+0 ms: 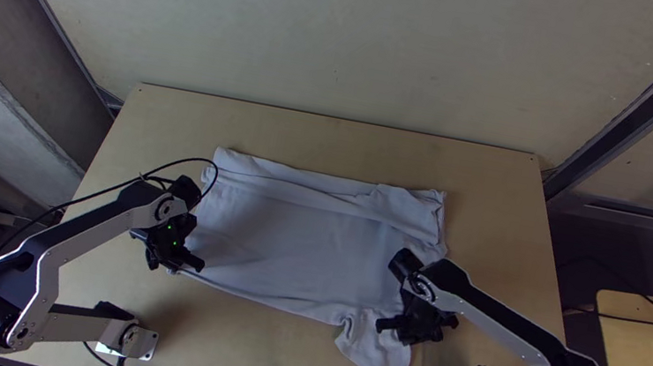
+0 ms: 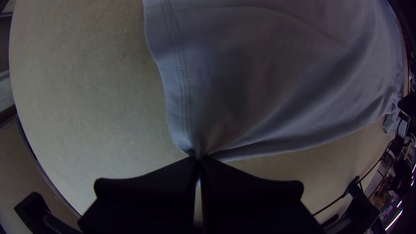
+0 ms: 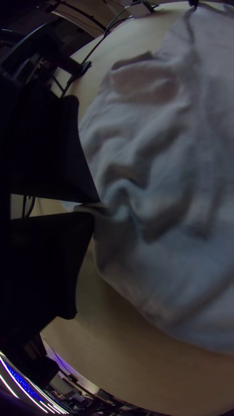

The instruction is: Fold the t-shirt

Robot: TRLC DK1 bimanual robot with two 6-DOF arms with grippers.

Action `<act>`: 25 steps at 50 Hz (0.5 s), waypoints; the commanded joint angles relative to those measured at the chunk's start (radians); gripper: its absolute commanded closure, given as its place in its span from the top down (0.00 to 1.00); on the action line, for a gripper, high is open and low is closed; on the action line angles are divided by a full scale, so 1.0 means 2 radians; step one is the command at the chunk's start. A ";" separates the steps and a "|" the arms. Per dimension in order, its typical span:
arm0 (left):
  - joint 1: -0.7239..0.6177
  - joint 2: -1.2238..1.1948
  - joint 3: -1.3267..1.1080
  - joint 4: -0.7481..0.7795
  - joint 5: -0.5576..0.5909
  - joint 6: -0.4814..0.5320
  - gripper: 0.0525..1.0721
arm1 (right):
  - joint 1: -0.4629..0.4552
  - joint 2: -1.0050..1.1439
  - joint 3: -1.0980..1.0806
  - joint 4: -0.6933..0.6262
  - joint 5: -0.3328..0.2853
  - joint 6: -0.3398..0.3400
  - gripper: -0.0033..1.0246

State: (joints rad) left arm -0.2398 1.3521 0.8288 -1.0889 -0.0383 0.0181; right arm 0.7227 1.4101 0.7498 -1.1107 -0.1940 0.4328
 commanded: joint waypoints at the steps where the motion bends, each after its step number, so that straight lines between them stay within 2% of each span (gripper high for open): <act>1: 0.007 -0.019 0.009 -0.005 -0.003 -0.001 0.03 | -0.022 -0.033 0.020 -0.016 0.010 -0.006 0.03; 6: 0.018 -0.025 0.011 -0.004 -0.002 0.007 0.03 | -0.049 -0.055 0.022 -0.025 0.019 -0.009 0.03; 15: 0.057 -0.038 0.027 -0.004 0.008 0.032 0.03 | -0.098 -0.077 0.026 -0.041 0.035 -0.038 0.03; 25: 0.085 -0.047 0.050 -0.006 0.018 0.045 0.03 | -0.126 -0.081 0.048 -0.045 0.049 -0.048 0.03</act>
State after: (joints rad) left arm -0.0887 1.2842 0.8974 -1.0889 -0.0032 0.0856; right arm 0.4915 1.2617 0.8009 -1.1816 -0.1192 0.3550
